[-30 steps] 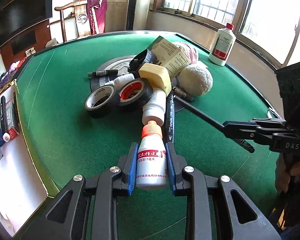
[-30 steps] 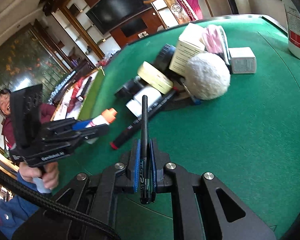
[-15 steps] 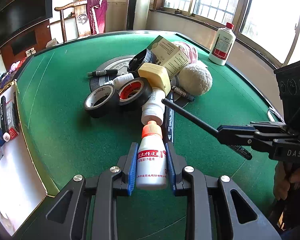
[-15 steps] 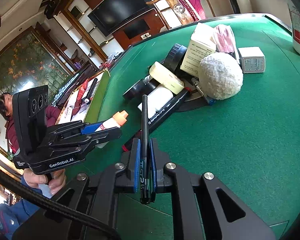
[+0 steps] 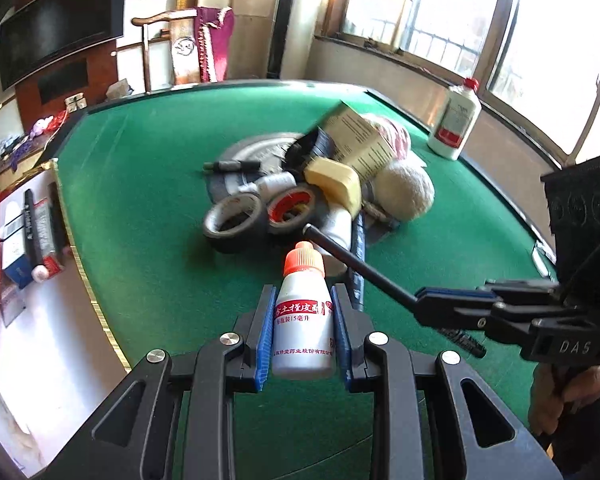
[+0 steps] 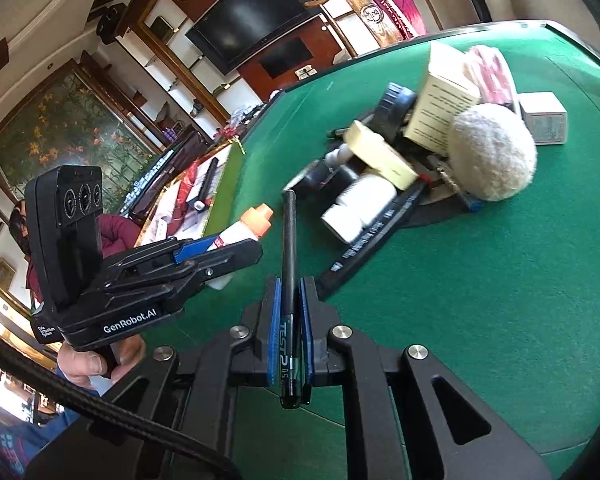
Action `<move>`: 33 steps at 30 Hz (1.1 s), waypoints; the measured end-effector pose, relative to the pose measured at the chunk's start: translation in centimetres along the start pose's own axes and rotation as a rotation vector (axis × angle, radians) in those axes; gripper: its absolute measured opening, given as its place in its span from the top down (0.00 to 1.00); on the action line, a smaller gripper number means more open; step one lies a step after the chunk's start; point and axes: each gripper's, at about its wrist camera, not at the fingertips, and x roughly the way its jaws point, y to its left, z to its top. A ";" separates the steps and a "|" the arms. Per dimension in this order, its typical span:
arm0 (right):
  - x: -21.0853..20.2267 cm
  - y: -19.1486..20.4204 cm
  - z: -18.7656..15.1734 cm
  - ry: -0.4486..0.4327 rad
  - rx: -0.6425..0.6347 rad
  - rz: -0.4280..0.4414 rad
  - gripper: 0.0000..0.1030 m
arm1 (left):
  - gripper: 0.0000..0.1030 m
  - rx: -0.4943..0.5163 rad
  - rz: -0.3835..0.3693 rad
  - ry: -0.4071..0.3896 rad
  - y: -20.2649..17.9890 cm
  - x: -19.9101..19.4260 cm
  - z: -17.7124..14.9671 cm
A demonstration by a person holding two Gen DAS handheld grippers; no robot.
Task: Organize objects
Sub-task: 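Lift the orange-capped bottle with the left gripper while the right lifts the black pen, then carry the bottle and the black pen over the tray with both grippers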
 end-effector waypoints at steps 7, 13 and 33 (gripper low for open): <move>2.2 2.7 1.1 0.008 0.005 0.025 0.92 | 0.78 -0.117 0.034 -0.067 4.4 -2.7 0.6; 5.7 6.8 2.8 0.046 -0.053 0.052 0.92 | 0.78 -0.275 0.081 -0.127 10.3 -5.4 0.0; 16.5 10.2 4.2 0.171 -0.016 0.026 0.92 | 0.78 -0.544 0.189 -0.009 18.4 -3.6 -3.0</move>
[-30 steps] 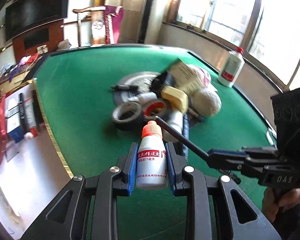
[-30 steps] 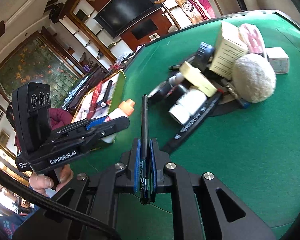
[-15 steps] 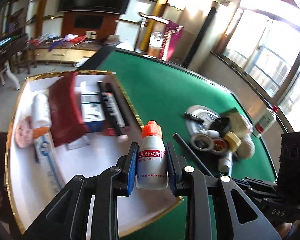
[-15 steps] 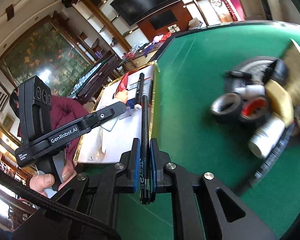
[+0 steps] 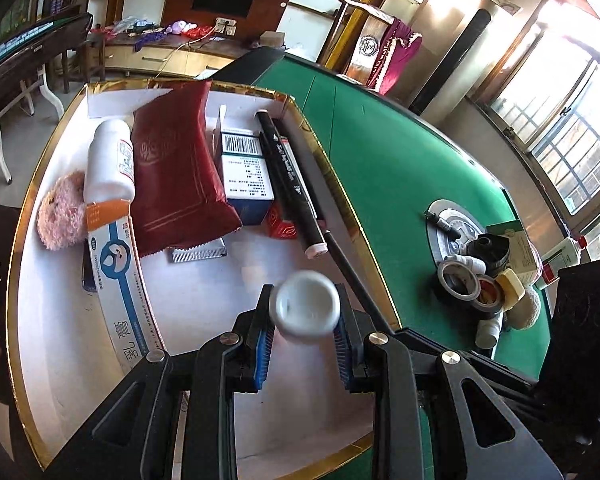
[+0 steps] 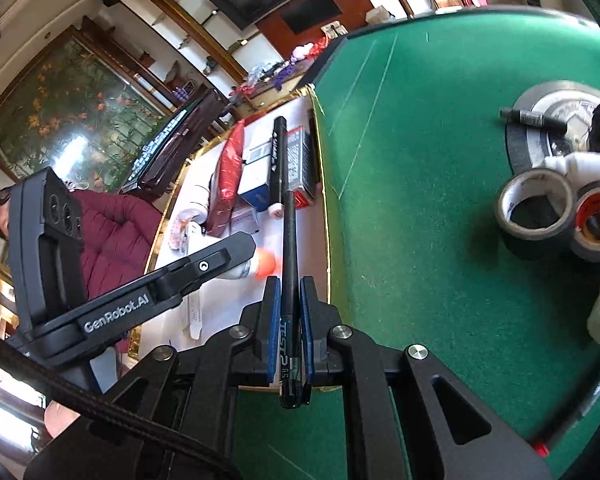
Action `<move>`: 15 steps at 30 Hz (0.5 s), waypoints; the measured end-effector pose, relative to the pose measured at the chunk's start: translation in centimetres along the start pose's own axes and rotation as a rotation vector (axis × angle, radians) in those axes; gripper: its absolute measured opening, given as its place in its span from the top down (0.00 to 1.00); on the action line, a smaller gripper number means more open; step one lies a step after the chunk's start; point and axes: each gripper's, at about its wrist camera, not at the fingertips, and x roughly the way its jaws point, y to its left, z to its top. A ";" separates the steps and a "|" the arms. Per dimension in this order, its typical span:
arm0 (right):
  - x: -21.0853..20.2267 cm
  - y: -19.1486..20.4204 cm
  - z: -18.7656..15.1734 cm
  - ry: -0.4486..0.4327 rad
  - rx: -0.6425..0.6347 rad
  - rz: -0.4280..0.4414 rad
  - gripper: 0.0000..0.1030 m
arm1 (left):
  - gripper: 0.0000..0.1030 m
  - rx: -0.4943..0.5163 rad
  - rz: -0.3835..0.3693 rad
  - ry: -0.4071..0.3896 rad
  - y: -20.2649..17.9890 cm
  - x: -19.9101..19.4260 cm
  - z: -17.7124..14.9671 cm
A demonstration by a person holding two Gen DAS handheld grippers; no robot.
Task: Organize objects
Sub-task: 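Carry the bottle and the black pen over the tray with both grippers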
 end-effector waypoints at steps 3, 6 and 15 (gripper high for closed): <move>0.8 0.1 -0.1 0.007 0.001 -0.003 0.92 | 0.78 -0.001 0.007 0.004 0.1 0.2 0.0; 0.9 0.6 0.0 0.007 -0.018 -0.014 0.92 | 0.78 0.005 0.009 0.008 -0.1 0.3 -0.1; 1.8 1.3 -0.6 0.022 -0.069 -0.049 0.92 | 0.78 0.013 0.040 0.039 -0.2 1.3 -0.2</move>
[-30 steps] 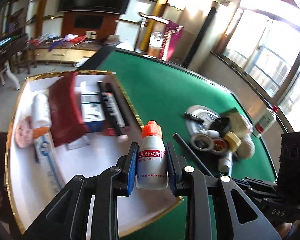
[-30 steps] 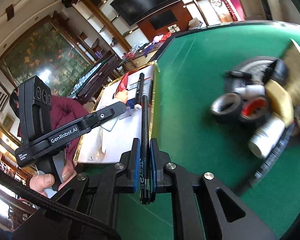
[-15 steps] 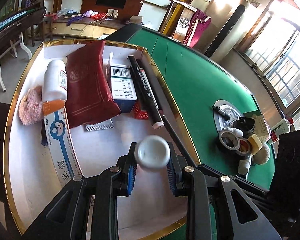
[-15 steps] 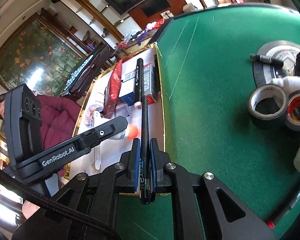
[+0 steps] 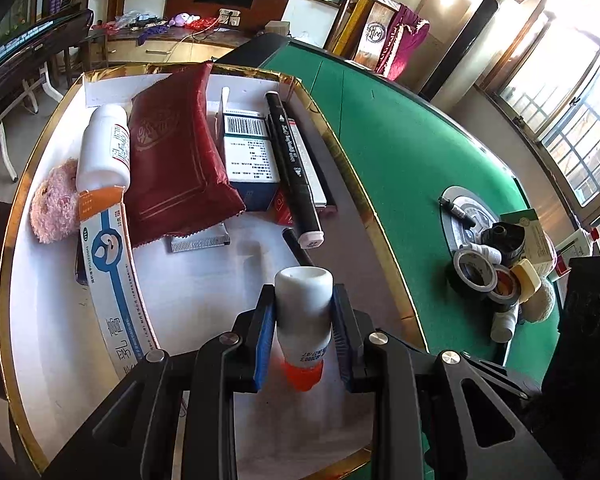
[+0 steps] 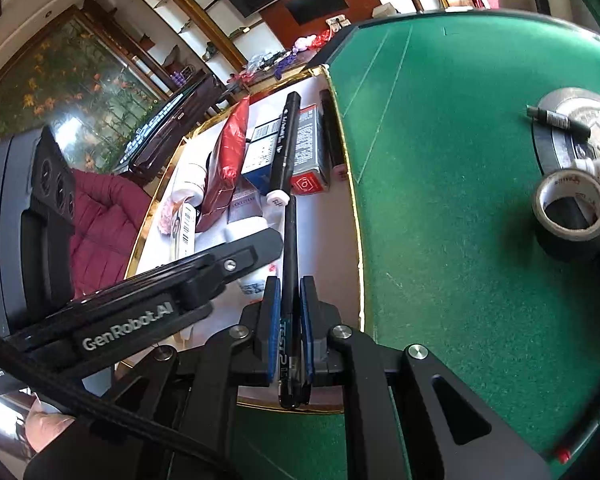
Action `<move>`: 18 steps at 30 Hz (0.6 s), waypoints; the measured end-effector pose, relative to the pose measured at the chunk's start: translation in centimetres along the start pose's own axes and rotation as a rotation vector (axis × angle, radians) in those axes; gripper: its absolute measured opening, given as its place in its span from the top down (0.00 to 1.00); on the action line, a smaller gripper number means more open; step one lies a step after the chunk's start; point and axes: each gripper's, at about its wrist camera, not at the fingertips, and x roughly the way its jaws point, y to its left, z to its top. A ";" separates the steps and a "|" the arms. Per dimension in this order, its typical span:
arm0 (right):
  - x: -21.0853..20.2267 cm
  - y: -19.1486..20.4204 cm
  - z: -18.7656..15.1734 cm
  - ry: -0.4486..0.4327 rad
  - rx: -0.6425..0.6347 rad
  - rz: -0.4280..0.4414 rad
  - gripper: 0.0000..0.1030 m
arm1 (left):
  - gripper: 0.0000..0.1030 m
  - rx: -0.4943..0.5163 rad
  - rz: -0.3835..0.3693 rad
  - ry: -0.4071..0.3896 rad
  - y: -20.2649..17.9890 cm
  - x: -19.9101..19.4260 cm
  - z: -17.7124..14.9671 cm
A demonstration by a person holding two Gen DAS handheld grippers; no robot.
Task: Organize objects
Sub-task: 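Carry the bottle and the black pen over the tray with both grippers, then open the right gripper to release the pen while the left releases the bottle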
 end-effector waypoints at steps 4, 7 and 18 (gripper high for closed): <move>0.2 0.7 -0.4 0.000 -0.040 -0.029 0.92 | 0.78 -0.004 0.008 0.008 0.1 0.4 0.0; 0.2 1.0 -0.6 0.000 -0.068 -0.046 0.92 | 0.78 -0.004 0.008 0.009 0.2 0.4 -0.1; -2.4 1.6 -0.4 -0.049 -0.076 -0.036 0.91 | 0.72 -0.014 -0.003 0.003 0.5 0.1 0.1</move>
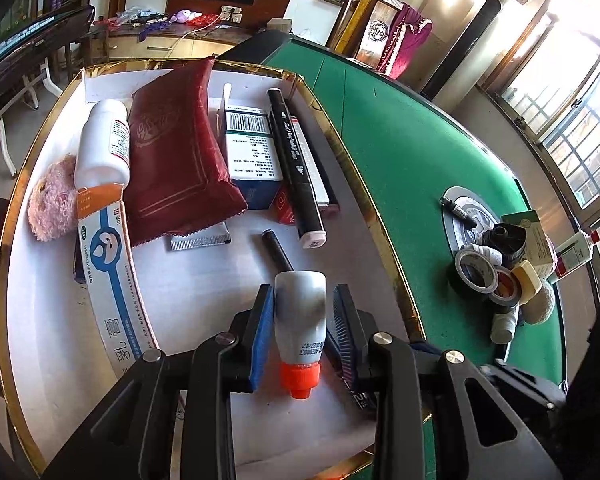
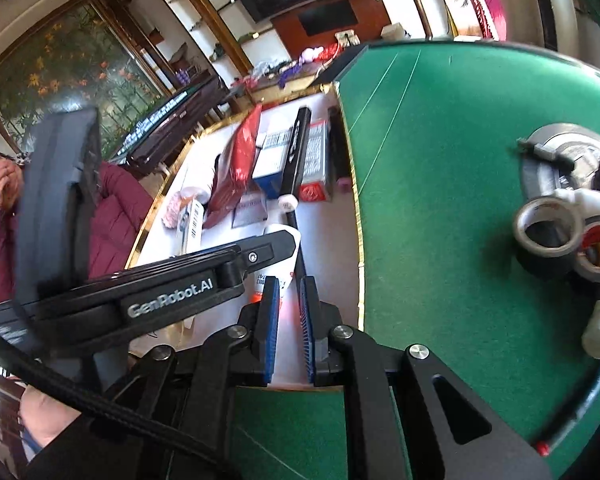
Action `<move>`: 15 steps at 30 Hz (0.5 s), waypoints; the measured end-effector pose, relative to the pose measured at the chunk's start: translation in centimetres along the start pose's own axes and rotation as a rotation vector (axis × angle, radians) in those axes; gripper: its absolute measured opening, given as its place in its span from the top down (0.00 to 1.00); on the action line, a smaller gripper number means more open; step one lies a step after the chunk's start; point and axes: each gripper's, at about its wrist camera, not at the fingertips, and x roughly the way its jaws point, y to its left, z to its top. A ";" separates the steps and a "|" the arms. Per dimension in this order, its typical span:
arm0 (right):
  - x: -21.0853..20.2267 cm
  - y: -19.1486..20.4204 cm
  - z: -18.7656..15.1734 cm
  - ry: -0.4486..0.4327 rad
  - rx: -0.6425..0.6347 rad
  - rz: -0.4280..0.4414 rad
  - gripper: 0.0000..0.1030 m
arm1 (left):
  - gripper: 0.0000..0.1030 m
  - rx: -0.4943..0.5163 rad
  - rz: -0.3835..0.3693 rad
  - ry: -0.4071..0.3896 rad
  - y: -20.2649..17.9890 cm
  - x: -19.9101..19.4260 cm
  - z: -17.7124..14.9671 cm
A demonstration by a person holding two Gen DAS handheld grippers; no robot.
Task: Organize objects
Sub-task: 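Open the right gripper to release the pen while the left releases the bottle, then move both open grippers back to the pile of items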
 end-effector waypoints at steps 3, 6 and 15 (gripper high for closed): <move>-2.2 -1.1 -0.1 -0.032 0.016 0.008 0.91 | 0.69 -0.001 -0.006 -0.019 0.0 -0.4 0.1; -4.3 -3.2 -0.7 -0.043 0.047 -0.011 0.82 | 0.69 0.027 -0.014 -0.055 -0.7 -1.1 0.0; -7.0 -11.3 -4.2 0.036 0.165 -0.100 0.80 | 0.69 0.130 -0.100 -0.097 -3.4 -2.1 -0.2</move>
